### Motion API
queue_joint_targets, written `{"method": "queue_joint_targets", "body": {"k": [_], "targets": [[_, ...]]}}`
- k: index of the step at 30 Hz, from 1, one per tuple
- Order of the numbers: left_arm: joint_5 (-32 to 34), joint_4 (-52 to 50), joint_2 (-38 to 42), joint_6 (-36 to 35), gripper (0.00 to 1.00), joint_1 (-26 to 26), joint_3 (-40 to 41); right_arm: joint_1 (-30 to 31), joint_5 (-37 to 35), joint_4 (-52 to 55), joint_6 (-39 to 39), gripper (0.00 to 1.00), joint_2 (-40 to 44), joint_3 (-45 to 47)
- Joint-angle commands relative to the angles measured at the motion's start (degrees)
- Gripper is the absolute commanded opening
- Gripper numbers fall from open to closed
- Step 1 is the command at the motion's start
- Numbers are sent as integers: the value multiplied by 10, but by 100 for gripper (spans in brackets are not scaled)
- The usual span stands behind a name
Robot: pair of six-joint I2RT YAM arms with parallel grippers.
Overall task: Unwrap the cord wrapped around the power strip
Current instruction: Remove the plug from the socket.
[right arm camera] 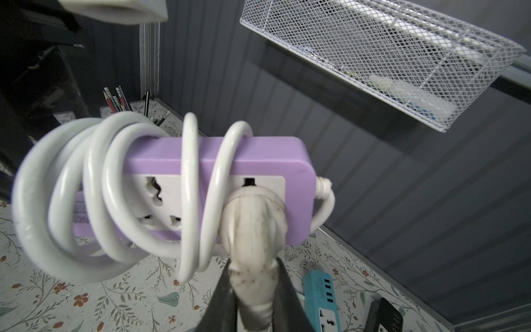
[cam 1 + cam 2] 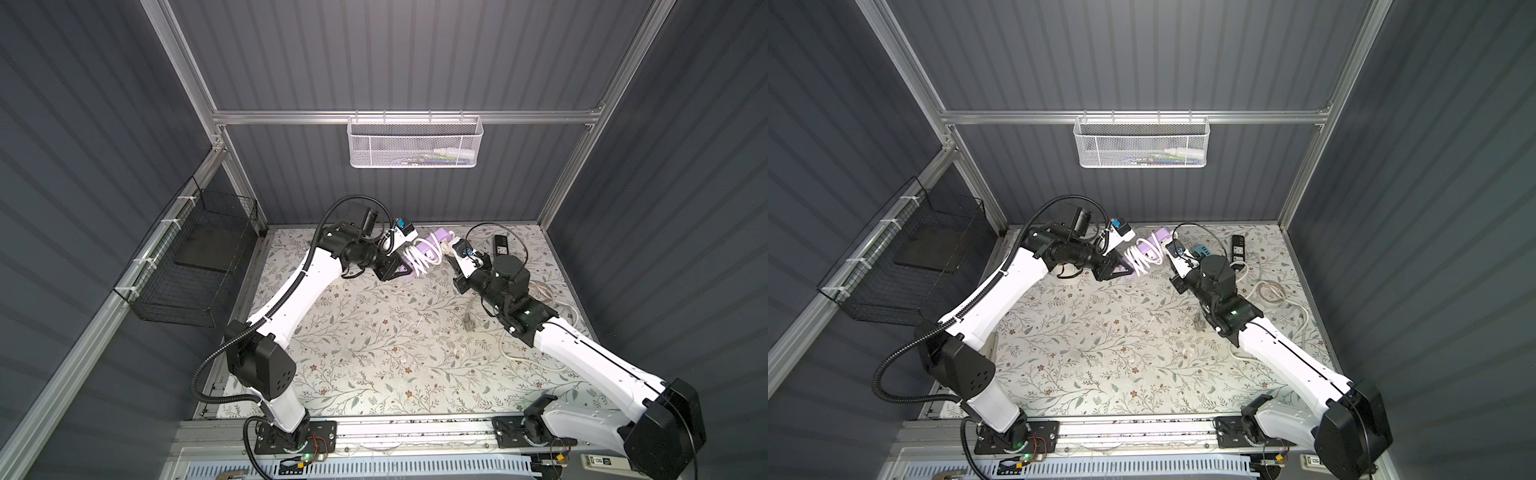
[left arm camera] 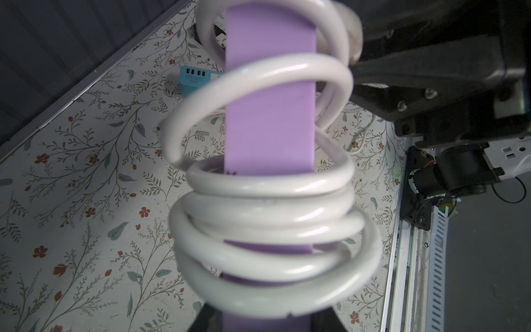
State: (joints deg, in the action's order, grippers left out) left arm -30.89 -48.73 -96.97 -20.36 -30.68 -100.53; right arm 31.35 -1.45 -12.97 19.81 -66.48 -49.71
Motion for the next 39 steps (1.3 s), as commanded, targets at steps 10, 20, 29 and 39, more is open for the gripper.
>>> {"method": "queue_joint_targets", "body": {"k": [10,20,29,39], "targets": [[18,84,23,55,0,-2,6,24,37,5,-78,0,42,7],[3,85,23,55,0,-3,8,39,34,15,-90,0,50,13],[10,83,34,49,0,-2,17,-60,123,24,-130,0,53,-6],[14,85,33,48,0,-2,17,-111,145,46,-124,0,50,-24]]}}
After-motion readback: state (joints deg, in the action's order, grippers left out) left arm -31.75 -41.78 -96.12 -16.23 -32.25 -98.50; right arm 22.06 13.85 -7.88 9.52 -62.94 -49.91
